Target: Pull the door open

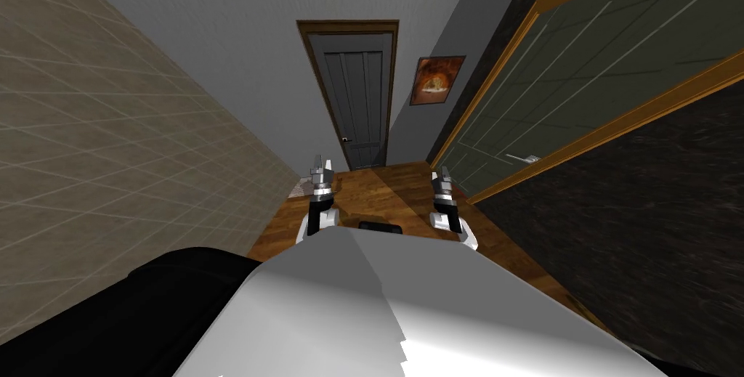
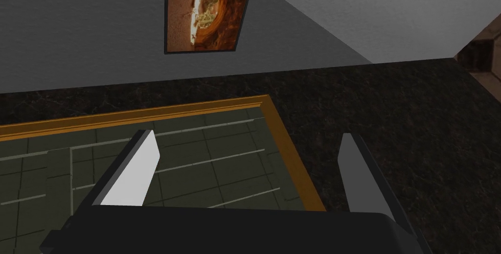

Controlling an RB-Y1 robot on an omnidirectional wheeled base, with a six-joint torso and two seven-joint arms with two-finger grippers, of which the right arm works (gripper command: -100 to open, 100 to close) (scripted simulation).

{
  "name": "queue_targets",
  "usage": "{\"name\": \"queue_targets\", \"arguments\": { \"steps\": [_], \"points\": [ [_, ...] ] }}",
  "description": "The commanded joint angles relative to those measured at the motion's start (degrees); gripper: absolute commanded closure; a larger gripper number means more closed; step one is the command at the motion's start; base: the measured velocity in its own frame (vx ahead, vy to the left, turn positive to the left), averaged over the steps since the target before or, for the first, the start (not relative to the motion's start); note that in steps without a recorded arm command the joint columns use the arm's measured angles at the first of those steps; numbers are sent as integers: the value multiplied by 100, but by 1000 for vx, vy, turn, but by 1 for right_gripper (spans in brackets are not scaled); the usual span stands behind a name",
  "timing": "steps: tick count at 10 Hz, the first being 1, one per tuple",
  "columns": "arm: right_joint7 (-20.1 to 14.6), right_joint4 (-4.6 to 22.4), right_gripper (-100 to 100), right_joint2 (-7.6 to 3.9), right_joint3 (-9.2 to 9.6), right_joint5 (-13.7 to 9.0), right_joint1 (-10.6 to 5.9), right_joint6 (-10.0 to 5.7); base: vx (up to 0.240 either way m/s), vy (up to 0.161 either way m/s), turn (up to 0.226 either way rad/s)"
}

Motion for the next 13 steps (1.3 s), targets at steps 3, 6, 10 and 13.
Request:
{"name": "queue_targets", "arguments": {
  "steps": [3,6,10,13],
  "points": [
    [11,361,-100,-29,-26,19,-133,-87,183,-2,-107],
    [26,652,-100,-35,-43,38,-247,-149,167,55,-76],
    [46,1052,-100,-44,-67,63,-404,-234,183,78,-78],
    [61,1343,-100,-46,-85,82,-518,-296,190,80,-73]
  ]
}}
